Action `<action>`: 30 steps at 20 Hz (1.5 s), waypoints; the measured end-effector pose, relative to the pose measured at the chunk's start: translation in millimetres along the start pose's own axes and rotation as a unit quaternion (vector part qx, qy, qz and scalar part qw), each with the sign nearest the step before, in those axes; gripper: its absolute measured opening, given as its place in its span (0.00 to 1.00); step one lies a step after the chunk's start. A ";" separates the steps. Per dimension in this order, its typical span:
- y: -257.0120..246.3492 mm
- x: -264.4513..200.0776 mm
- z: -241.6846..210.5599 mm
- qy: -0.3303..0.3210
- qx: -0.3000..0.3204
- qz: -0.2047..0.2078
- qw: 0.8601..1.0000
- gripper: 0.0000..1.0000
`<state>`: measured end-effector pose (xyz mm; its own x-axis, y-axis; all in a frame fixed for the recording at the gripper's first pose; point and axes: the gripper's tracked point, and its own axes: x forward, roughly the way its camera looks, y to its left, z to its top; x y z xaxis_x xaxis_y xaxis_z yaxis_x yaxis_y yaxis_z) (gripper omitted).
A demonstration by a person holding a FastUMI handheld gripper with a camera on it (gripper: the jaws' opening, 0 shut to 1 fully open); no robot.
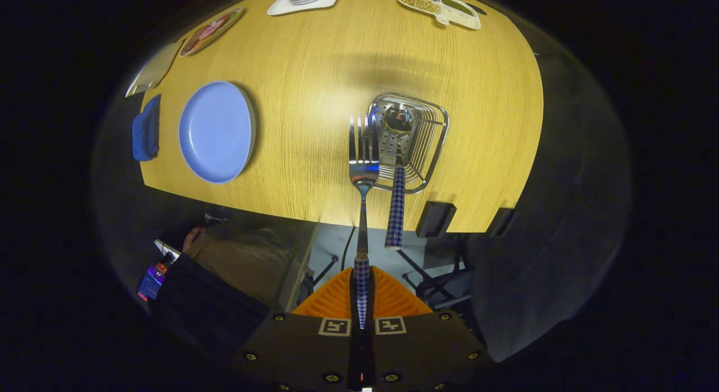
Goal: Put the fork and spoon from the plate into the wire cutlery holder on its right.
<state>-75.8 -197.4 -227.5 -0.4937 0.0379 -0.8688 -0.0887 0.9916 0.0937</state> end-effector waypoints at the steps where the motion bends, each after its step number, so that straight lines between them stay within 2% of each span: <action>1: -0.3 0.7 1.4 0.011 0.009 0.011 1.000 0.01; 5: 3.6 10.2 10.6 0.052 0.040 0.044 0.997 0.01; 12: -1.6 23.3 40.0 0.090 0.057 0.040 0.994 0.01; 19: -12.2 27.2 53.8 0.126 0.031 0.006 0.992 0.04; 21: -15.2 22.8 61.5 0.120 0.026 -0.003 0.992 0.08; 25: -20.3 7.6 69.3 0.101 0.018 -0.011 0.995 0.09; 27: -21.0 0.2 70.2 0.090 0.014 -0.014 0.996 0.12; 28: -19.2 -0.8 68.5 0.084 0.015 -0.009 0.996 0.18; 29: -21.0 -7.0 64.4 0.076 0.010 -0.010 0.997 0.42; 30: -20.1 -12.2 64.5 0.066 0.005 -0.014 0.998 0.45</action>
<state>-12.3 -209.8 -250.2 -0.6011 -0.0067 -0.7991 -0.0961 0.9933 0.0640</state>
